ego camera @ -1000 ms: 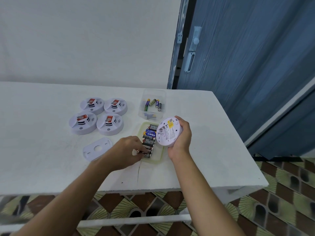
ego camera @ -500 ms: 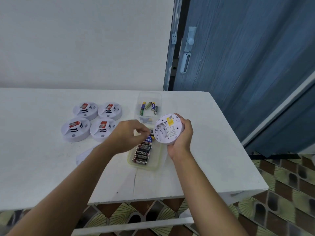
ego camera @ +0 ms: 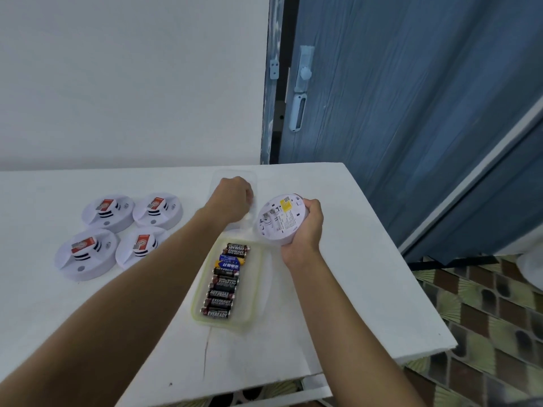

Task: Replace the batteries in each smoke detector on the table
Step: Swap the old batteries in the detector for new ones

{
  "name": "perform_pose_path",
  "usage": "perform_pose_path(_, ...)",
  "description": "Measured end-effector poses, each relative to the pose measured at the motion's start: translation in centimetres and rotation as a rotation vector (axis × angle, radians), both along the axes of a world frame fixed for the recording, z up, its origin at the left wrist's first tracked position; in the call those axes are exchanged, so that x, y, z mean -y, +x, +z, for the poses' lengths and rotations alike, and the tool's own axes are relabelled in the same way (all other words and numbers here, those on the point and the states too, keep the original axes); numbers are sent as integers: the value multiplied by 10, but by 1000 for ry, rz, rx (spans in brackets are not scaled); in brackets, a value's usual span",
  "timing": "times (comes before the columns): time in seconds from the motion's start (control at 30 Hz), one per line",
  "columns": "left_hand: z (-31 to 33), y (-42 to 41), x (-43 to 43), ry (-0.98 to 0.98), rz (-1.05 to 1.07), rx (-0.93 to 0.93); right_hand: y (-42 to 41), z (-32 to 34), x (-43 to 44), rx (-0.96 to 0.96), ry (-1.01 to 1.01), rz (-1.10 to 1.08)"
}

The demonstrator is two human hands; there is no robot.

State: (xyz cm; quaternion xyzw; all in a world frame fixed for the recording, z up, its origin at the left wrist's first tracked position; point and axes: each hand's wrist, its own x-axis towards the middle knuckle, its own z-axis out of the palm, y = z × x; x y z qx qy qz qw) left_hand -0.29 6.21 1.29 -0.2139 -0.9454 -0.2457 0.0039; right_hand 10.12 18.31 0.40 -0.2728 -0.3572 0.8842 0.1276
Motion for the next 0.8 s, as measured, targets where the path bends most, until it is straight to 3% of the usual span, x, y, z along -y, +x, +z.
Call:
perform_pose_path(0.3,-19,-37,-6,-215,-23,123,-5,-5,-18,-5,18,-26)
perform_pose_path(0.53,-14,-30,-5,-210,-13,232,-2,-5,-24,33,20,-33)
perform_pose_path(0.63,-5,-26,-5,-116,26,274,-1,-4,-23,29,8,-23)
perform_pose_path(0.8,16,-26,4,342,131,446,2,-2,-19,19,-1,-27)
